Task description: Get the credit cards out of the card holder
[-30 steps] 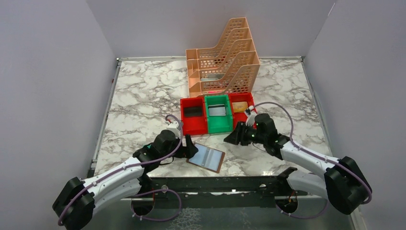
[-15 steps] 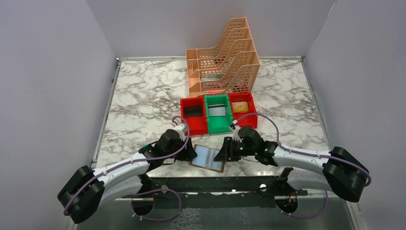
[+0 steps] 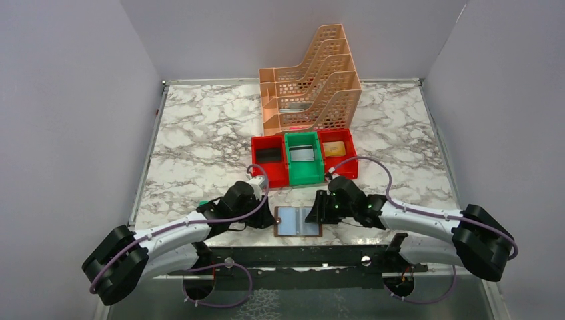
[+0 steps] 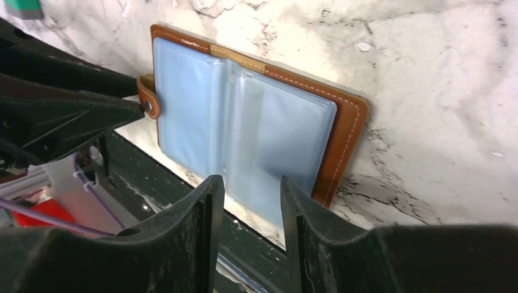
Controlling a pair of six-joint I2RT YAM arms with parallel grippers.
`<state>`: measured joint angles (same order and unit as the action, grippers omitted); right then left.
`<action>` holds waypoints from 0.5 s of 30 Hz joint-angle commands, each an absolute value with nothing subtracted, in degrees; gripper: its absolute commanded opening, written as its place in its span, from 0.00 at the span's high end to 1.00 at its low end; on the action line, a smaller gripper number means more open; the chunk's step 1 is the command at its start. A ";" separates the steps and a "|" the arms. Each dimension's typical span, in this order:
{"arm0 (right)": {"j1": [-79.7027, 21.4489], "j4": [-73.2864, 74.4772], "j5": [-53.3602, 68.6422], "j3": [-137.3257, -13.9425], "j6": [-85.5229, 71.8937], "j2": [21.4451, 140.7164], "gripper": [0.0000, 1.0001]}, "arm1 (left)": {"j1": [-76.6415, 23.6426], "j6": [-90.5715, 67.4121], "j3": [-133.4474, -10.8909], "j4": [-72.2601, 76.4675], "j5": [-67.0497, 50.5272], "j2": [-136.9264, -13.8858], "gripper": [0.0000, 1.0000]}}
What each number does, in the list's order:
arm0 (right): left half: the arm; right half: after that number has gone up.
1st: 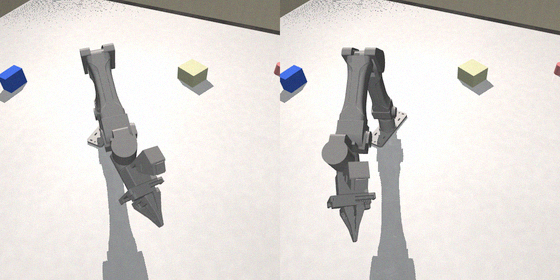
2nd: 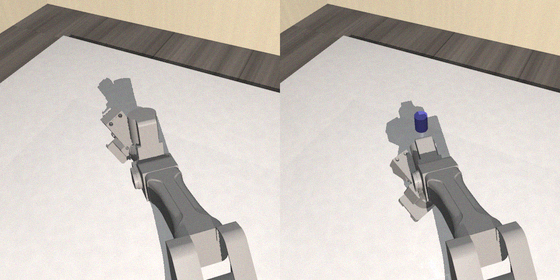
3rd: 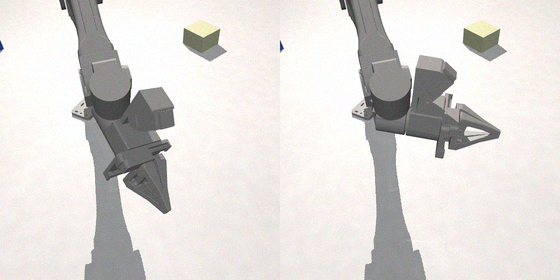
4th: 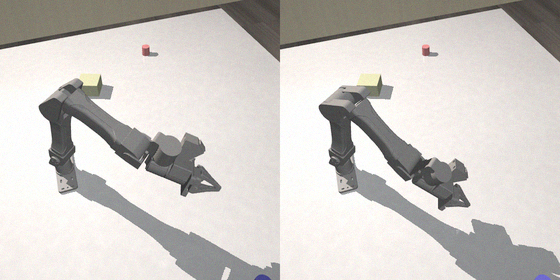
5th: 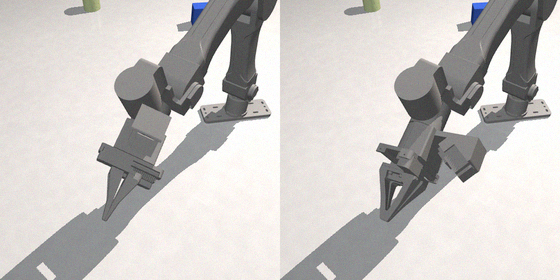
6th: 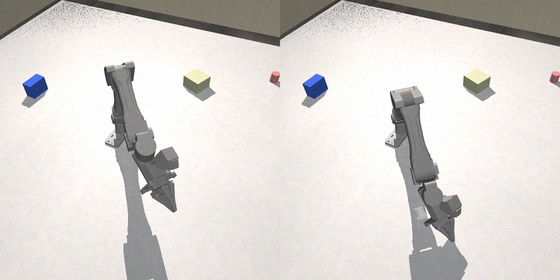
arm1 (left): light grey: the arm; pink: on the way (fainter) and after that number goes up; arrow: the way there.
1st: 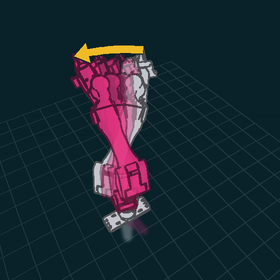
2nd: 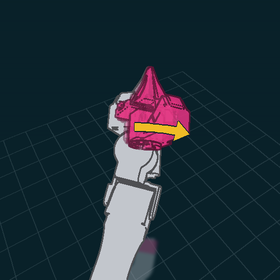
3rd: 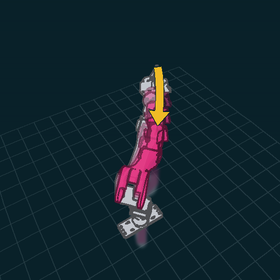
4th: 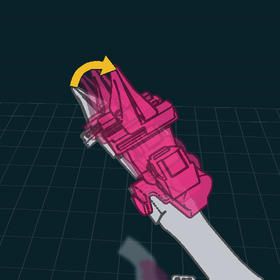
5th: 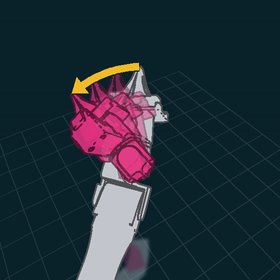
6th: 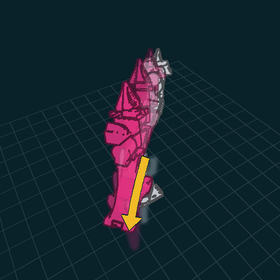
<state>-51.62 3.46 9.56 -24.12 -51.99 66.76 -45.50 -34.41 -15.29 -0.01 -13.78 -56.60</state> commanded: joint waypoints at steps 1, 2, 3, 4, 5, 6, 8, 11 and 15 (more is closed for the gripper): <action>-52.45 10.46 3.86 -26.68 -49.20 65.41 0.56 | -47.59 -34.74 -16.59 1.36 -14.89 -58.05 0.67; -52.47 11.16 3.38 -26.71 -48.80 64.81 0.55 | -48.06 -34.98 -16.67 1.40 -14.05 -57.90 0.59; -52.47 12.12 2.80 -27.01 -48.35 64.34 0.55 | -48.49 -35.20 -16.82 1.37 -12.90 -57.73 0.52; -52.47 13.36 2.17 -27.37 -48.03 64.12 0.55 | -48.79 -35.36 -16.87 1.52 -12.24 -57.54 0.49; -52.47 14.16 1.94 -27.76 -47.75 64.12 0.54 | -48.93 -35.34 -16.94 1.53 -11.68 -57.46 0.48; -52.47 14.64 2.07 -28.17 -47.44 64.39 0.54 | -48.95 -35.27 -17.07 1.58 -11.33 -57.42 0.46; -52.47 14.47 2.61 -28.48 -47.47 65.46 0.54 | -49.04 -35.11 -17.30 1.50 -11.08 -57.49 0.43; -52.47 13.18 3.06 -28.11 -48.05 67.32 0.55 | -49.11 -34.66 -17.98 1.81 -11.32 -58.25 0.43; -52.47 9.19 5.76 -26.77 -48.06 68.69 0.56 | -50.12 -32.67 -18.61 3.80 -15.67 -61.25 0.46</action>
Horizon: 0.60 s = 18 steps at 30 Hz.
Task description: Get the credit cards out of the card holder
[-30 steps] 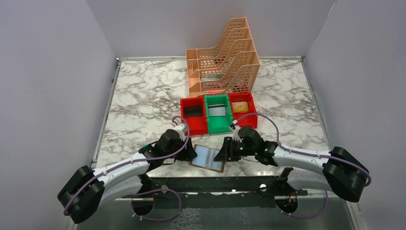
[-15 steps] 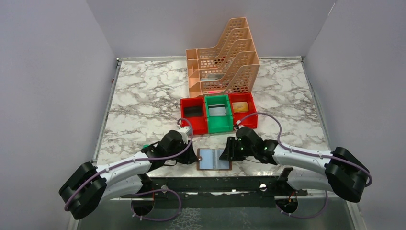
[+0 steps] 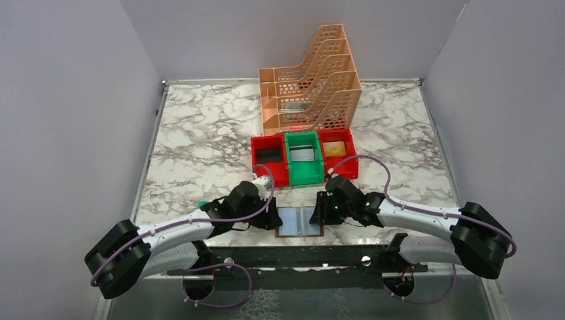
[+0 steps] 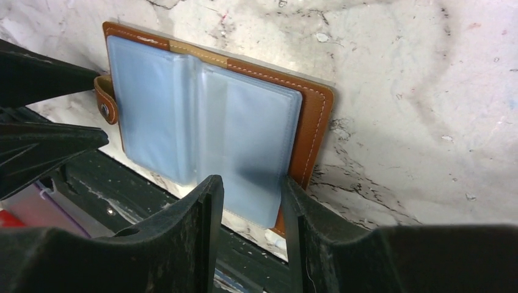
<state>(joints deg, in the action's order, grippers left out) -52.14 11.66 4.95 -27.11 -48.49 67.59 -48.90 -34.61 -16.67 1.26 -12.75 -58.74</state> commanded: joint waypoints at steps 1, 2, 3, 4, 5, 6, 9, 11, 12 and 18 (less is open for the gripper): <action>-52.45 8.16 6.13 -26.32 -48.18 68.85 0.56 | -50.64 -32.52 -18.77 3.91 -15.66 -62.51 0.47; -52.47 7.94 6.12 -26.25 -48.39 69.02 0.57 | -51.10 -32.44 -18.79 4.06 -15.46 -63.33 0.50; -52.47 8.06 6.03 -26.37 -48.54 69.07 0.58 | -51.52 -32.48 -18.85 4.11 -15.20 -64.07 0.52; -52.47 8.20 6.05 -26.57 -48.57 69.08 0.61 | -51.93 -32.64 -18.89 4.32 -14.94 -64.71 0.54; -52.47 8.25 6.18 -26.74 -48.48 68.88 0.64 | -52.32 -32.87 -18.83 4.71 -14.61 -65.22 0.57; -52.47 8.26 6.21 -26.84 -48.25 68.64 0.68 | -52.79 -33.16 -18.89 5.08 -14.24 -65.56 0.59; -52.47 8.61 6.26 -27.40 -47.60 67.69 0.85 | -53.83 -33.48 -19.18 5.39 -13.20 -66.00 0.64; -52.47 9.39 6.30 -27.83 -47.58 67.18 0.90 | -54.11 -33.49 -19.31 5.33 -12.68 -66.00 0.66; -52.47 9.60 6.43 -27.86 -47.61 66.89 0.90 | -54.14 -33.49 -19.37 5.21 -12.58 -65.94 0.66; -52.47 6.66 10.14 -27.39 -48.17 64.89 0.90 | -54.23 -33.50 -19.45 5.12 -11.61 -65.70 0.68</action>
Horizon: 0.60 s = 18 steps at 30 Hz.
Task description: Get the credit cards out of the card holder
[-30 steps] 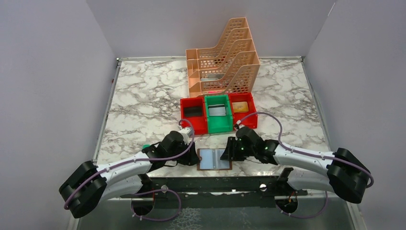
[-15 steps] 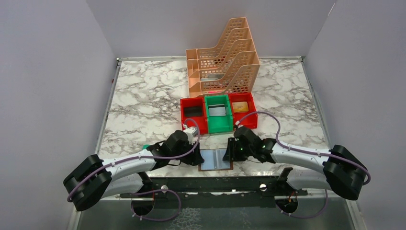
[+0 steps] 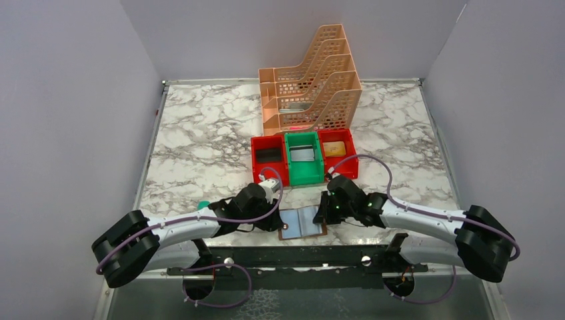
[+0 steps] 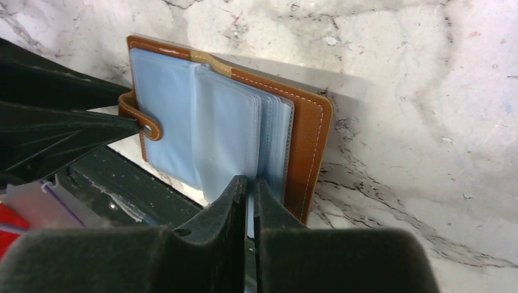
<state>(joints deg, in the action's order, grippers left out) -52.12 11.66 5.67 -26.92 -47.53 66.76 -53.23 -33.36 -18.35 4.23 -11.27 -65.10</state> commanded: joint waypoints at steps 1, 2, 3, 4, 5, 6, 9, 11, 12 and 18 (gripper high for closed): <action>-52.47 5.36 11.23 -27.11 -48.29 64.42 0.89 | -54.29 -33.49 -19.57 5.18 -11.60 -65.74 0.68; -52.40 4.02 12.16 -26.75 -48.44 63.86 0.88 | -54.30 -33.51 -19.66 5.16 -11.52 -65.82 0.68; -52.46 3.21 12.70 -26.45 -48.58 63.47 0.84 | -54.31 -33.49 -19.76 5.13 -11.44 -65.95 0.68; -52.47 3.03 12.89 -26.38 -48.57 63.24 0.83 | -54.32 -33.49 -19.91 5.18 -11.35 -66.00 0.68; -52.47 3.33 12.73 -26.43 -48.58 63.19 0.82 | -54.32 -33.42 -20.09 5.09 -11.34 -66.08 0.69; -52.47 3.94 12.29 -26.60 -48.63 63.19 0.82 | -54.32 -33.34 -20.31 4.89 -11.34 -66.17 0.69; -52.47 4.92 11.56 -26.91 -48.24 63.64 0.82 | -54.32 -33.31 -20.56 4.55 -11.25 -66.06 0.69; -52.47 5.89 11.40 -27.49 -47.81 64.33 0.81 | -54.32 -33.39 -20.44 4.44 -11.12 -65.86 0.69; -52.47 6.45 11.30 -27.85 -47.65 64.75 0.80 | -54.32 -33.40 -20.40 4.35 -11.12 -65.71 0.69; -52.47 7.02 10.68 -28.01 -47.35 65.36 0.73 | -54.32 -33.50 -20.57 3.86 -10.98 -64.34 0.69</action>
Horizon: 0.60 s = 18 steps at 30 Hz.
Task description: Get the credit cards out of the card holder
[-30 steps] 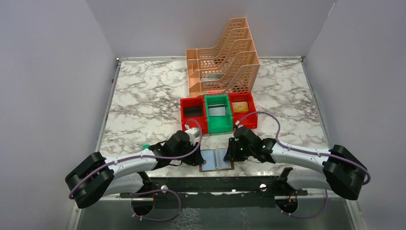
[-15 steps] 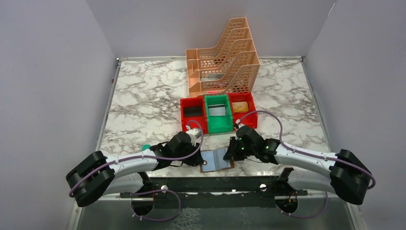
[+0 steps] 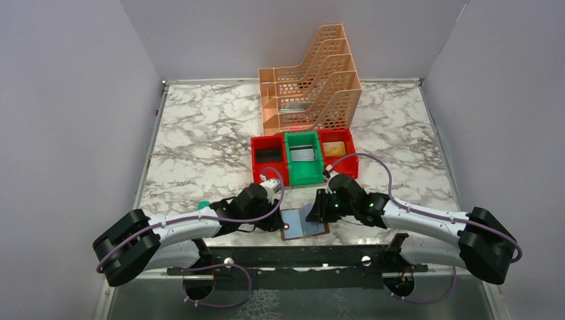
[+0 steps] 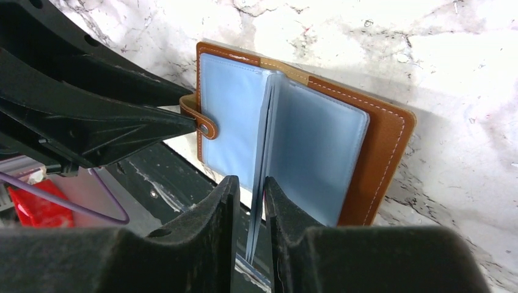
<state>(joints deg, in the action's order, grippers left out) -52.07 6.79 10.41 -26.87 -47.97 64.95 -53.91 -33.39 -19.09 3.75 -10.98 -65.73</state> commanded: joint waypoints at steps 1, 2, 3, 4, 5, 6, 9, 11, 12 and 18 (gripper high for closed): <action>-52.47 8.17 9.81 -28.49 -47.10 65.32 0.72 | -54.27 -33.49 -20.56 3.82 -10.82 -64.14 0.69; -52.47 9.35 8.70 -29.01 -46.83 65.18 0.71 | -54.31 -33.42 -20.65 3.60 -10.67 -63.96 0.69; -52.47 10.73 7.71 -29.49 -46.61 65.01 0.70 | -54.32 -33.34 -20.71 3.34 -10.56 -63.95 0.69; -52.47 12.02 6.69 -29.83 -46.25 64.77 0.69 | -54.32 -33.31 -20.73 3.14 -10.55 -63.96 0.69; -52.47 13.43 5.63 -30.22 -45.95 64.51 0.68 | -54.32 -33.31 -20.74 3.04 -10.55 -63.88 0.69; -52.47 15.15 4.15 -30.68 -45.61 64.25 0.66 | -54.32 -33.31 -20.70 2.90 -10.55 -63.89 0.69; -52.47 21.67 -2.31 -32.32 -45.70 63.34 0.62 | -54.27 -33.31 -20.72 2.69 -10.55 -63.62 0.69; -52.47 24.64 -4.88 -33.07 -45.86 62.52 0.61 | -54.31 -33.40 -20.66 2.70 -10.38 -63.48 0.69; -52.47 25.65 -5.60 -33.28 -45.82 61.98 0.60 | -54.32 -33.42 -20.61 2.70 -10.28 -63.38 0.69; -52.47 22.93 -3.26 -32.29 -45.86 62.04 0.58 | -54.32 -33.41 -20.91 2.64 -10.37 -63.28 0.69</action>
<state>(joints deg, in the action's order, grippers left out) -52.14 22.33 -2.13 -31.86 -46.41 62.15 -54.02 -33.36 -19.22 2.94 -10.96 -64.27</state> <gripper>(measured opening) 0.420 0.310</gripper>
